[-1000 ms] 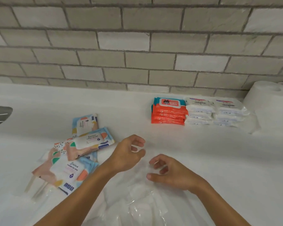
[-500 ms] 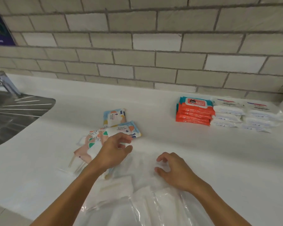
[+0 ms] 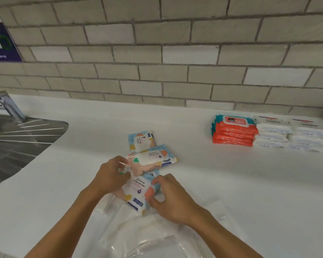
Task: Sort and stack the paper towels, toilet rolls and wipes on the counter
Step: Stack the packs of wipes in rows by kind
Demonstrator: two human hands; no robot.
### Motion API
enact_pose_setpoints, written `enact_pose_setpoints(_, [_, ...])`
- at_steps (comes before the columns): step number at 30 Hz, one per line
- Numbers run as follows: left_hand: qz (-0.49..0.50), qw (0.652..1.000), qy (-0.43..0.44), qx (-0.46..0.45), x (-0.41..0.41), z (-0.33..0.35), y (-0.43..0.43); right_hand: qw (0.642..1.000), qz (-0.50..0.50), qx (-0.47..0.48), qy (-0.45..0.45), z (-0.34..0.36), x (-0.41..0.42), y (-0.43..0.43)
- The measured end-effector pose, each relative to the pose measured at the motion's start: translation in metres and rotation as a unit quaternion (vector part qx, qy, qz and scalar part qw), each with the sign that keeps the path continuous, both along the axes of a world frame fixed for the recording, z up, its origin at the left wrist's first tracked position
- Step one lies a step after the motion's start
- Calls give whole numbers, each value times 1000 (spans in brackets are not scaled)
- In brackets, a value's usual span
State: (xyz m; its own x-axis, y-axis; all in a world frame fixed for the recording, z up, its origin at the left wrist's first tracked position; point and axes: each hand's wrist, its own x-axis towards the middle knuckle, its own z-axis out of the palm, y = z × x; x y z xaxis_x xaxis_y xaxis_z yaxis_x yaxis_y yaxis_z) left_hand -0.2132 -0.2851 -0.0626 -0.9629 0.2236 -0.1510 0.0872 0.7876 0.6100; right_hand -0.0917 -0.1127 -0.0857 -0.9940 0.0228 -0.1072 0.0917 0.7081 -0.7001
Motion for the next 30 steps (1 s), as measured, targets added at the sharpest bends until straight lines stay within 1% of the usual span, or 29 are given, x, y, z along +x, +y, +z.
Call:
enact_pose_setpoints(2, [-17, 999, -8, -46, -2, -4, -5, 1000, -23, -4, -17, -7, -9, -9])
enact_pose_setpoints(5, [-46, 996, -5, -77, -3, -10, -9, 998, -45, -6, -33, -13, -21, -21])
enact_pose_setpoints(7, [-59, 994, -2, -87, -3, -13, -9, 998, -55, -10, -40, -17, -25, -26])
enact_pose_setpoints(9, [-56, 996, -8, -72, -4, -13, -8, 995, -83, -35, -43, -20, -29, -29])
enact_pose_setpoints(13, [-35, 998, -53, -5, -11, -7, -7, 986, -142, -76, -41, -17, -36, -25])
enact_pose_setpoints(15, [-31, 997, -70, 22, -14, -4, -7, 974, -182, -130, -46, -17, -39, -19])
enact_pose_setpoints(16, [-24, 995, -83, 51, -16, -3, -7, 965, -201, -158, -53, -16, -39, -15])
enact_pose_setpoints(19, [-5, 972, -156, 178, -17, 3, -8, 935, -236, -256, -71, -14, -39, -4])
enact_pose_setpoints(21, [-12, 958, -188, 218, -15, 6, -9, 909, -237, -334, -74, -11, -38, 3])
enact_pose_setpoints(23, [-18, 945, -210, 250, -14, 8, -9, 885, -239, -393, -72, -8, -37, 11])
enact_pose_setpoints(26, [-13, 925, -225, 305, -13, 10, -6, 861, -242, -442, -66, -3, -39, 20])
enact_pose_setpoints(30, [5, 895, -246, 372, -14, 13, 1, 847, -256, -465, -37, 4, -49, 24])
